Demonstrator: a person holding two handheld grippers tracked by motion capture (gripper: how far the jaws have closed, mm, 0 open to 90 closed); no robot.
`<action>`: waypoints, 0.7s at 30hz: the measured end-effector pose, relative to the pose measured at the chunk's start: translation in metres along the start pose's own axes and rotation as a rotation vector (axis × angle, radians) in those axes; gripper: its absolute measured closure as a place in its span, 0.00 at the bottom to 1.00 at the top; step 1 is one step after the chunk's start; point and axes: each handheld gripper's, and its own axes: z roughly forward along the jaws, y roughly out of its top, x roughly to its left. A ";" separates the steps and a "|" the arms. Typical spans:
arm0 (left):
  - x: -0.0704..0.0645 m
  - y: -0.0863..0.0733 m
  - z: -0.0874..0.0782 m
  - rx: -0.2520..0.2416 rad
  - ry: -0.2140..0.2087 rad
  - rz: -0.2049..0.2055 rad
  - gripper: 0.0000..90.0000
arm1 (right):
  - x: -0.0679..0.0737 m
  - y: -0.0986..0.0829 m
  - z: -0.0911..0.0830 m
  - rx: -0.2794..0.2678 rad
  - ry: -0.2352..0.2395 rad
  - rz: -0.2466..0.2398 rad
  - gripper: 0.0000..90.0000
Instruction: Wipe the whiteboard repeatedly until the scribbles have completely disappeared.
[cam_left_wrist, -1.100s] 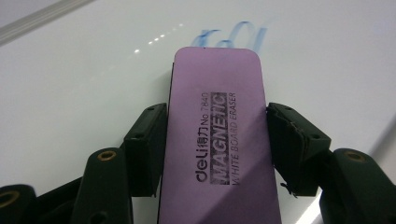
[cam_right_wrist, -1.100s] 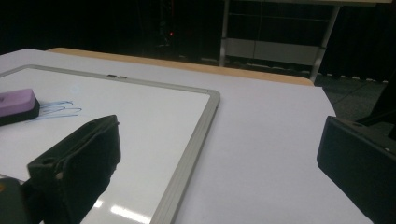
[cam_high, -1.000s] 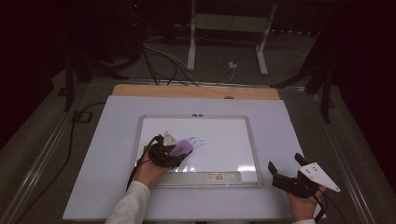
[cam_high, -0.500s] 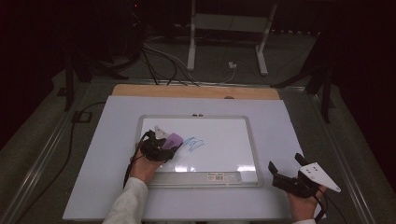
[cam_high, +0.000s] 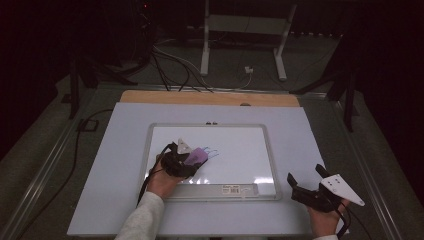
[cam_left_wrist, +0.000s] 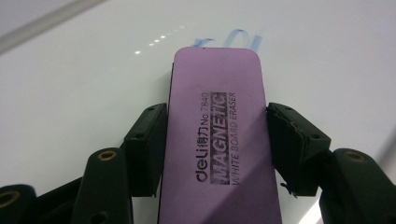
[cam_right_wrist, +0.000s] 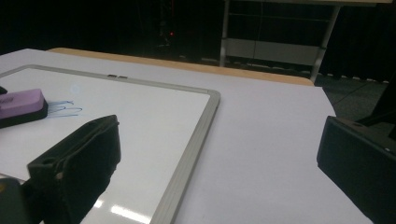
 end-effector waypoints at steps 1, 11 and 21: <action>0.004 0.001 0.001 -0.001 0.020 -0.022 0.47 | 0.000 0.000 0.000 0.000 0.000 0.001 0.00; 0.015 0.004 0.005 -0.001 0.121 -0.126 0.47 | 0.000 0.000 0.000 0.002 0.001 -0.003 0.00; -0.014 0.008 0.009 -0.012 -0.065 0.035 0.47 | 0.002 0.000 0.001 0.004 0.004 -0.007 0.00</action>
